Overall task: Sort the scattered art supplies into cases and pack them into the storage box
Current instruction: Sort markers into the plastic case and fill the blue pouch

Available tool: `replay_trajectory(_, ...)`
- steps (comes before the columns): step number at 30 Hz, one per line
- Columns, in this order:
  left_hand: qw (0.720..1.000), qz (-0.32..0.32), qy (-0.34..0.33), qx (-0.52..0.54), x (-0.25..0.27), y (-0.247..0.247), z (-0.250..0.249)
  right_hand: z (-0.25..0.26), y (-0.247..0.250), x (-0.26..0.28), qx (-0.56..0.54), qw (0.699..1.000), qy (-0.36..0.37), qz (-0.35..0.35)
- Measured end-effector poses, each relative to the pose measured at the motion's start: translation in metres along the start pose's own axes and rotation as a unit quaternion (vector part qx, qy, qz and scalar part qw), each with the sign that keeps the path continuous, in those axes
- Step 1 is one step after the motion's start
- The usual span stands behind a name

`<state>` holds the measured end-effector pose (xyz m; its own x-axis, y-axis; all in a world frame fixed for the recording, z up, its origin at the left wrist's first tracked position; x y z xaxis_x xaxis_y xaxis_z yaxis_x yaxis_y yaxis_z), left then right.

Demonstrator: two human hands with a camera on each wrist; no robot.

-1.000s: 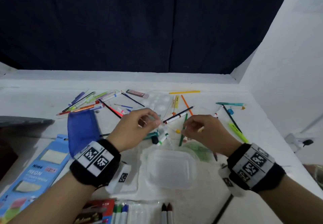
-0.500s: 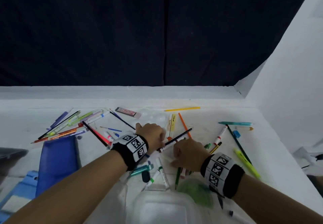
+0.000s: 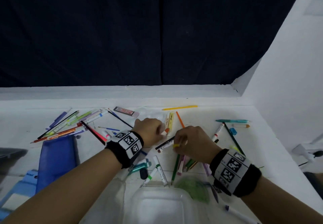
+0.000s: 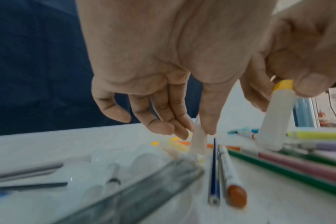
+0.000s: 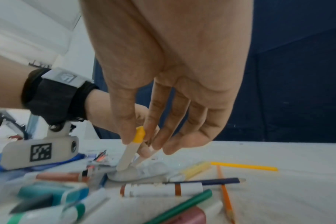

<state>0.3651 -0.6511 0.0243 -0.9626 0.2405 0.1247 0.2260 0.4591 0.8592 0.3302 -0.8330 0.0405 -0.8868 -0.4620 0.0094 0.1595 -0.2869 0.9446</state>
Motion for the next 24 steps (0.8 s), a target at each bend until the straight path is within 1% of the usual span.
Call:
replay_trajectory(2, 0.996, -0.035, -0.024, 0.081, 0.016, 0.017, -0.004, 0.004, 0.012, 0.008, -0.025, 0.999, -0.003, -0.037)
replay_trajectory(4, 0.983, -0.077, -0.056, 0.158, 0.039, 0.035, -0.009, 0.012, 0.026, 0.017, -0.059, 0.995, -0.007, -0.074)
replay_trajectory(8, 0.951, -0.169, -0.102, 0.237, 0.097, 0.067, -0.02, 0.041, 0.052, 0.043, -0.159, 0.978, -0.002, -0.139)
replay_trajectory(10, 0.932, -0.19, -0.117, 0.287, 0.129, 0.076, -0.024, 0.055, 0.06, 0.06, -0.218, 0.962, 0.001, -0.162)
replay_trajectory(12, 0.912, -0.193, -0.132, 0.337, 0.162, 0.081, -0.026, 0.07, 0.062, 0.076, -0.26, 0.951, 0.006, -0.169)
replay_trajectory(15, 0.891, -0.188, -0.134, 0.39, 0.208, 0.08, -0.025, 0.091, 0.052, 0.098, -0.294, 0.944, 0.01, -0.149)
replay_trajectory(18, 0.879, -0.176, -0.118, 0.426, 0.245, 0.066, -0.017, 0.111, 0.029, 0.121, -0.301, 0.949, 0.018, -0.097)
replay_trajectory(20, 0.883, -0.158, -0.103, 0.43, 0.266, 0.05, -0.007, 0.123, 0.011, 0.136, -0.31, 0.948, 0.028, -0.064)
replay_trajectory(24, 0.905, -0.101, -0.056, 0.41, 0.303, 0.012, 0.013, 0.143, -0.02, 0.161, -0.304, 0.952, 0.034, -0.003)
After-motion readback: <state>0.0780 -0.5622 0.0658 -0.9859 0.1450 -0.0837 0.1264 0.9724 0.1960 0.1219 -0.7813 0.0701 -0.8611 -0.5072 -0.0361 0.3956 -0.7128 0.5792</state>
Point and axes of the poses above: each hand's wrist, its own x-axis away from the middle knuckle, its own y-axis out of the back of the hand, z = x × y, the point moved 2 cm from there along -x, towards the middle knuckle, and after that the axes turned 14 degrees about x, right-handed, at the moved point
